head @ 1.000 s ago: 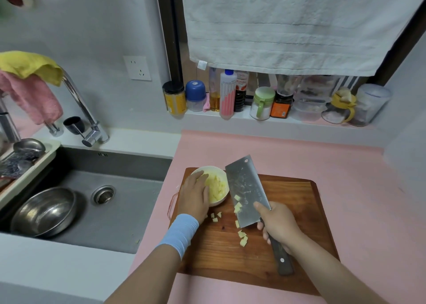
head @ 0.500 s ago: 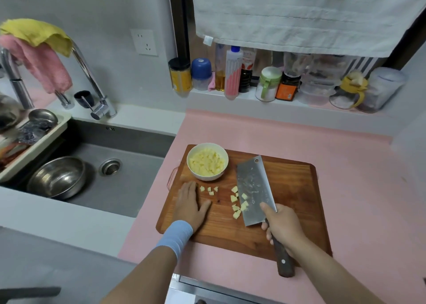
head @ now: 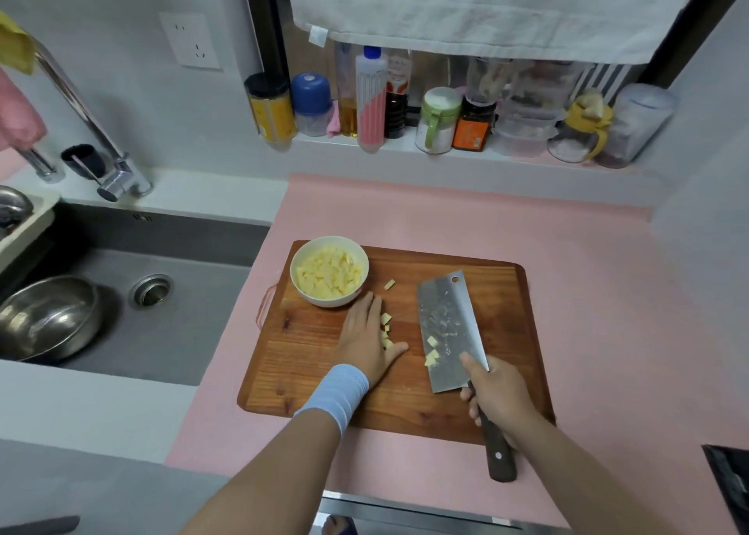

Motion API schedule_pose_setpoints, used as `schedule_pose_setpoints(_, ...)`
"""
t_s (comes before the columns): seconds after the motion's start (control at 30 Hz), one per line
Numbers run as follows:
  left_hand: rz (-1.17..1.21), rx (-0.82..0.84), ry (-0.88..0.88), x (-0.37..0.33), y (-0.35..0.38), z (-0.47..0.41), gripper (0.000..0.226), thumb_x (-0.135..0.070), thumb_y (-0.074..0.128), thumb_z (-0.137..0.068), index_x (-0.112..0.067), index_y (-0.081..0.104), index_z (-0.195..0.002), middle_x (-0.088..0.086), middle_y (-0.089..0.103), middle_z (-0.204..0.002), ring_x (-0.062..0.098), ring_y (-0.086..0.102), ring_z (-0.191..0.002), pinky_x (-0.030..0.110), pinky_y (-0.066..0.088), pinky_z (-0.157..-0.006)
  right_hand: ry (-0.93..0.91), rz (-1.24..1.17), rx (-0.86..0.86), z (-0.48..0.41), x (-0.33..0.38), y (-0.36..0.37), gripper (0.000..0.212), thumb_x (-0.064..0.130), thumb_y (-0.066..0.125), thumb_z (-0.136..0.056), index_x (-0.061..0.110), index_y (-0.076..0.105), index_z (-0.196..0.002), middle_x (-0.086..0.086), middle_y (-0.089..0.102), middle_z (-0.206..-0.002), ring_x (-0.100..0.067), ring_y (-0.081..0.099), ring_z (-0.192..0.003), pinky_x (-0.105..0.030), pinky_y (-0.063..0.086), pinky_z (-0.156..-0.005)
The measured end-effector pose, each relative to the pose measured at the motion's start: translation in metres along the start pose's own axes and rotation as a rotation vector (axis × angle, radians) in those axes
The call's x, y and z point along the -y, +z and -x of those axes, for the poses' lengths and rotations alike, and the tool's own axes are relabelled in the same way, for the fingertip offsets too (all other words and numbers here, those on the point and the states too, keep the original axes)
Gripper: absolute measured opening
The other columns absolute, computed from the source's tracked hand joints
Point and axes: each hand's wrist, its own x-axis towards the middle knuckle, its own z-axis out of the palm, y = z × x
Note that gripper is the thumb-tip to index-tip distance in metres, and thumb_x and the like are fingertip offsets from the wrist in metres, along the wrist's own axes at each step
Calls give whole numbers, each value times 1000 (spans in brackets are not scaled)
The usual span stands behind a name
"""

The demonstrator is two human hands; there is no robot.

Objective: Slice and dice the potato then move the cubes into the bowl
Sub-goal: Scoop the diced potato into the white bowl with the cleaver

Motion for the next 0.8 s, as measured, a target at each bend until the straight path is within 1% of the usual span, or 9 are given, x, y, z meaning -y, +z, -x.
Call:
schedule_pose_setpoints(0.17, 3, 36, 75, -2, 1, -38, 90, -55, 54, -95, -12, 7, -158, 5, 3, -167, 21, 7, -152, 28, 2, -121, 23, -28, 21, -10, -7, 0, 24, 38, 53, -104, 18, 66, -102, -8, 64, -66, -19, 51, -43, -27, 43, -42)
schedule_pose_setpoints(0.23, 16, 66, 100, -5, 1, -48, 83, -54, 51, -97, -13, 12, -159, 2, 8, -167, 18, 6, -153, 28, 4, -122, 27, -35, 38, -13, -8, 1, 23, 37, 53, -104, 17, 65, -102, -9, 65, -67, -18, 51, -42, -27, 43, -42)
schedule_pose_setpoints(0.3, 70, 67, 118, -6, 0, -50, 71, -47, 55, -97, -15, 29, -155, 1, 28, -161, 19, 20, -150, 30, 14, -122, 43, -63, 61, -15, -8, 1, 22, 35, 53, -104, 17, 64, -103, -9, 64, -68, -18, 51, -42, -27, 42, -41)
schedule_pose_setpoints(0.37, 174, 33, 154, -6, -1, -42, 55, -38, 62, -94, -17, 48, -143, 1, 53, -141, 20, 44, -133, 38, 34, -115, 60, -88, 76, -17, -8, 3, 21, 35, 53, -104, 17, 64, -104, -9, 64, -68, -19, 51, -42, -26, 42, -42)
schedule_pose_setpoints(0.43, 247, 11, 182, -6, -1, -28, 48, -37, 62, -91, -20, 55, -135, -2, 60, -124, 15, 51, -118, 43, 44, -104, 62, -89, 85, -19, -7, 6, 20, 35, 53, -104, 18, 63, -105, -9, 65, -69, -20, 53, -43, -27, 44, -43)
schedule_pose_setpoints(0.5, 259, -57, 172, -3, 1, -16, 55, -45, 58, -89, -20, 54, -138, -3, 57, -134, 15, 45, -128, 43, 39, -110, 62, -81, 100, -19, -5, 10, 18, 35, 53, -105, 19, 62, -105, -10, 67, -70, -20, 55, -44, -28, 45, -43)
schedule_pose_setpoints(0.6, 187, -73, 72, 2, 2, -6, 77, -58, 57, -89, -19, 36, -152, -5, 30, -160, 13, 21, -148, 36, 21, -122, 76, -99, 133, -19, -2, 20, 18, 33, 55, -104, 17, 63, -106, -10, 68, -69, -21, 55, -43, -27, 45, -42)
schedule_pose_setpoints(0.7, 134, 13, 55, 0, 4, -6, 92, -63, 56, -88, -19, 16, -158, -5, 12, -166, 13, 9, -152, 33, 13, -124, 78, -85, 151, -20, 2, 31, 19, 32, 57, -103, 15, 63, -105, -10, 68, -68, -22, 55, -41, -26, 43, -41)
schedule_pose_setpoints(0.8, 126, 12, 19, -6, 5, -7, 94, -62, 54, -90, -16, 10, -159, -2, 8, -167, 14, 5, -153, 33, 11, -124, 84, -70, 184, -18, 6, 46, 18, 32, 58, -103, 14, 62, -102, -10, 68, -68, -22, 55, -40, -25, 43, -40)
